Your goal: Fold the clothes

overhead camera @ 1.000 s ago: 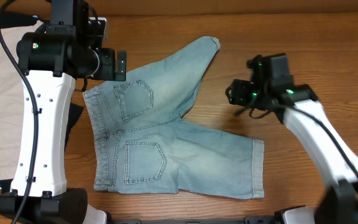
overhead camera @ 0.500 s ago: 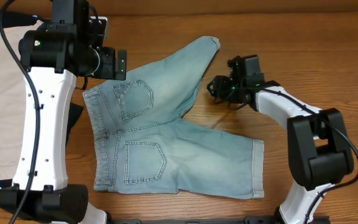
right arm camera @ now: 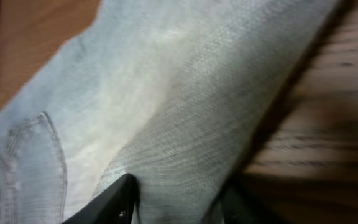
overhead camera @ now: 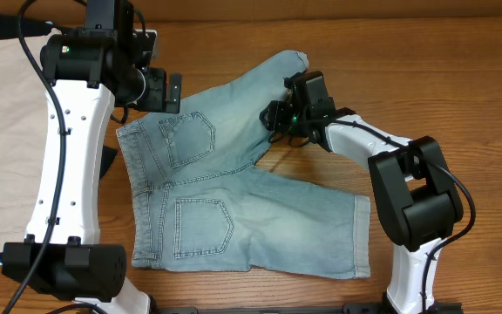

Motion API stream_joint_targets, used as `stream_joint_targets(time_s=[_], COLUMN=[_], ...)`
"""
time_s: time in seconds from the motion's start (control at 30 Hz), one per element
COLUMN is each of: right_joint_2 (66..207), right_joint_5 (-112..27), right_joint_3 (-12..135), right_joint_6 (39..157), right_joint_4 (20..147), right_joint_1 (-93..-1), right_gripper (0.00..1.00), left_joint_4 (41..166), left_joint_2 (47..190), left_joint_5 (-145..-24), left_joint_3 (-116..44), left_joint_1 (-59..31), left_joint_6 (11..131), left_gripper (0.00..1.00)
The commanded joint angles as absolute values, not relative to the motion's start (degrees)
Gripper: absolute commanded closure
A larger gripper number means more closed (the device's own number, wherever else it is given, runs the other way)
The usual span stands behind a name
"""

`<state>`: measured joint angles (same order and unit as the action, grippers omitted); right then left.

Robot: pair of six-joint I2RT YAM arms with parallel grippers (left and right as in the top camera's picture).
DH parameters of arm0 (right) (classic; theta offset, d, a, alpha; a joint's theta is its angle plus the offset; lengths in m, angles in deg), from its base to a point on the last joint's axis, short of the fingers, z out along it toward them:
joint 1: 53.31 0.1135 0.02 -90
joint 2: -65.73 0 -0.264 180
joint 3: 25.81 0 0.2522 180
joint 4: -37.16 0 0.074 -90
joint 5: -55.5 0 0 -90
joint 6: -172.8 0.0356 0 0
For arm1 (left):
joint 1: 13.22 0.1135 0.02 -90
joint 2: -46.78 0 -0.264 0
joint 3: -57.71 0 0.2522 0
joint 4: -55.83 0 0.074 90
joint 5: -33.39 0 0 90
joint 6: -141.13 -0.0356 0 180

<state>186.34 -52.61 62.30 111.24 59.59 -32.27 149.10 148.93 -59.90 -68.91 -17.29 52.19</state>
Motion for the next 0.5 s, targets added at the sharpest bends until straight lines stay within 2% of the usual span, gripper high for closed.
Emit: stream_joint_targets(time_s=[0.0,0.13,0.23,0.4,0.47], right_joint_2=[186.96,186.43,184.44,179.55,178.58], right_joint_5=[-49.99,-50.08,-50.23,-50.06,-50.34], right_joint_3=[64.07,66.56,70.69,73.18,73.18], right_joint_6=[110.54,109.45,106.55,104.8,104.8], right_joint_4=[61.25,69.53,81.46,93.68,94.8], right_joint_1=[-33.25,-35.72,-38.26,-40.03,-39.9], right_gripper=[0.63,0.85,0.96,0.96,0.88], left_joint_4=[149.08,149.05,149.03,148.99,148.95], left_joint_2=[149.63,149.63,149.63,149.65,149.65], left_joint_5=[-60.42,-59.99,-59.55,-59.57,-59.57], left_joint_3=[-68.54,-68.54,-68.54,-68.54,-68.54], left_joint_1=[-16.99,-16.99,-16.99,-16.99,-16.99], left_joint_6=[50.62,50.2,50.2,50.2,50.2], left_gripper=[0.0,0.0,0.0,0.0,0.0])
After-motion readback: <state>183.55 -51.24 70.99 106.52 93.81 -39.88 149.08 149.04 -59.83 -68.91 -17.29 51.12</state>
